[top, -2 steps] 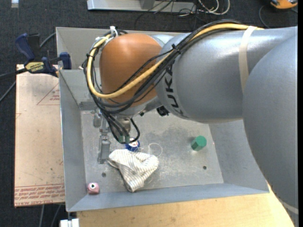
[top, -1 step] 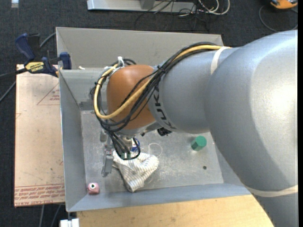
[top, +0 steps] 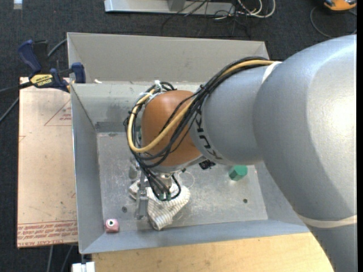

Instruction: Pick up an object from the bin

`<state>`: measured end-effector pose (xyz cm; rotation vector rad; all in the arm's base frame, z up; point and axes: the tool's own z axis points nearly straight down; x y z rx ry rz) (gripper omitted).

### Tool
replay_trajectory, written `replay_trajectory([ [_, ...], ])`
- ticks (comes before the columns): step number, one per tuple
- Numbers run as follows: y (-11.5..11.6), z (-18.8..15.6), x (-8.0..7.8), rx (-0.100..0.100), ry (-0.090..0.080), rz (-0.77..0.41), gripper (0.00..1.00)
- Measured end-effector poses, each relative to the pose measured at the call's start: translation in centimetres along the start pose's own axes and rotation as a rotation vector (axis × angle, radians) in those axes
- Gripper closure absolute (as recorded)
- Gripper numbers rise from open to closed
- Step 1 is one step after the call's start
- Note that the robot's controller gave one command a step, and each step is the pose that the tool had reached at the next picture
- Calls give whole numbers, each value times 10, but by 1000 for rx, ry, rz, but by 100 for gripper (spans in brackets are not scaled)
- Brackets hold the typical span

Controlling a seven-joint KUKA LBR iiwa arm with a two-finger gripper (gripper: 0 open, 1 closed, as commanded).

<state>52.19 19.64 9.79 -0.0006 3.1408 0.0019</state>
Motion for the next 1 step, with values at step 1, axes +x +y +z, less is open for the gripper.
replay_trajectory([
  [1,-48,29,3,-1,4,67,0],
])
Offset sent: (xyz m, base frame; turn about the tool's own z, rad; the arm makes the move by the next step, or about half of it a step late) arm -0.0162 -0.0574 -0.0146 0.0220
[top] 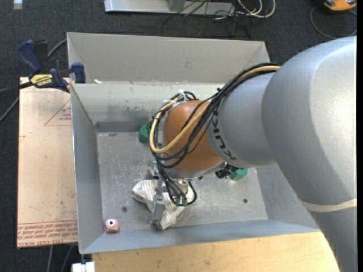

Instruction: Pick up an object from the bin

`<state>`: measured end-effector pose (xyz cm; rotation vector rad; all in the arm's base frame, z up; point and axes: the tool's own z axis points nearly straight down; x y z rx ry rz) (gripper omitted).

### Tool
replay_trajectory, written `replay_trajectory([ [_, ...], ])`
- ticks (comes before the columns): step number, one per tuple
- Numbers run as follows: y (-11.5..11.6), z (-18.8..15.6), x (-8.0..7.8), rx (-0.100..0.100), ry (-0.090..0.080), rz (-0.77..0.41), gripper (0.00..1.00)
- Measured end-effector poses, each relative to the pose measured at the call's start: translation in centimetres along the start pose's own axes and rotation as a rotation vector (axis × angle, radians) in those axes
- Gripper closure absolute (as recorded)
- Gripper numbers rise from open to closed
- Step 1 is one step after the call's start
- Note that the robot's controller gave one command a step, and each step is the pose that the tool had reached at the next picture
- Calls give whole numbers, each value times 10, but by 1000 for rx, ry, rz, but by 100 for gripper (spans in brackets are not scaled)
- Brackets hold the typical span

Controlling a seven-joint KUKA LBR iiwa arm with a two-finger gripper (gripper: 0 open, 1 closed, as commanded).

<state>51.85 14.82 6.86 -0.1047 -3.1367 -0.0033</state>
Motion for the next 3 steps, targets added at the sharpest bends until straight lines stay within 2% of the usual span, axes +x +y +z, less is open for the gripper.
replay_trajectory([
  [1,-10,-14,12,-1,-4,-43,100],
  [3,-10,-14,12,-1,-4,-43,100],
])
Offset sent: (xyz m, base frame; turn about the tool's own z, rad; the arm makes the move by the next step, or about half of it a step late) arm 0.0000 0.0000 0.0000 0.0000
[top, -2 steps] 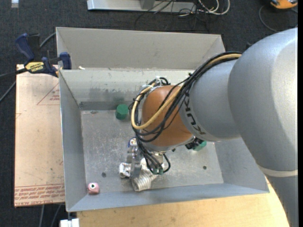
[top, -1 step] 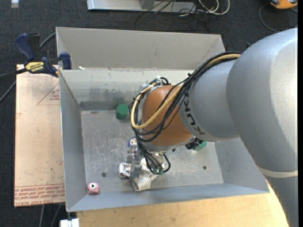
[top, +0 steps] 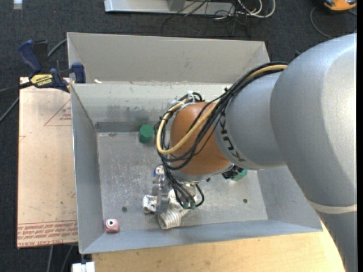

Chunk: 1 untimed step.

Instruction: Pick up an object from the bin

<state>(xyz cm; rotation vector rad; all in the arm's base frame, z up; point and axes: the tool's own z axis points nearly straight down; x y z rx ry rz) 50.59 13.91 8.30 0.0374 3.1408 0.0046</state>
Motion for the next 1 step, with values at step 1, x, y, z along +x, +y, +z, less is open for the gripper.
replay_trajectory([
  [1,0,0,0,0,0,0,100],
])
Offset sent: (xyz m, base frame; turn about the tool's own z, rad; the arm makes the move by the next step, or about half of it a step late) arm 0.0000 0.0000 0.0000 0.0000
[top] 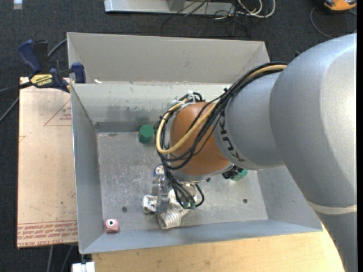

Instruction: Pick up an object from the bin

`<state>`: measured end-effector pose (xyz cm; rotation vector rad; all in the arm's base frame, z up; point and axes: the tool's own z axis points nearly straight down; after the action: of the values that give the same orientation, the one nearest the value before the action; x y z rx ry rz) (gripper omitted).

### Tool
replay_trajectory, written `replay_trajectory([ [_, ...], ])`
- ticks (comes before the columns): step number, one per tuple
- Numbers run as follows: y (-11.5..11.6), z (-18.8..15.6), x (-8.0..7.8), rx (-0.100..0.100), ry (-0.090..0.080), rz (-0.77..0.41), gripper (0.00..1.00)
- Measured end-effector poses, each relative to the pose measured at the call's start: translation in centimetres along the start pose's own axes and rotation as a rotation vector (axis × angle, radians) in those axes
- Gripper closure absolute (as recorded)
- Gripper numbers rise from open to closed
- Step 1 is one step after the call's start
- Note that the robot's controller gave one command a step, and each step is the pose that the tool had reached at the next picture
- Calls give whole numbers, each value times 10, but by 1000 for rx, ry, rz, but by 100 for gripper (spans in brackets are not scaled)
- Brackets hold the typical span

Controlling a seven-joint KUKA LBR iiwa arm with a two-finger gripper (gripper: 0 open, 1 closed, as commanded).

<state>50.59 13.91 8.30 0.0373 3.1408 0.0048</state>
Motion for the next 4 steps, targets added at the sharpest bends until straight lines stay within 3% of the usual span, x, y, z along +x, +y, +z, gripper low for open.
replay_trajectory([
  [4,0,0,0,0,0,0,100],
])
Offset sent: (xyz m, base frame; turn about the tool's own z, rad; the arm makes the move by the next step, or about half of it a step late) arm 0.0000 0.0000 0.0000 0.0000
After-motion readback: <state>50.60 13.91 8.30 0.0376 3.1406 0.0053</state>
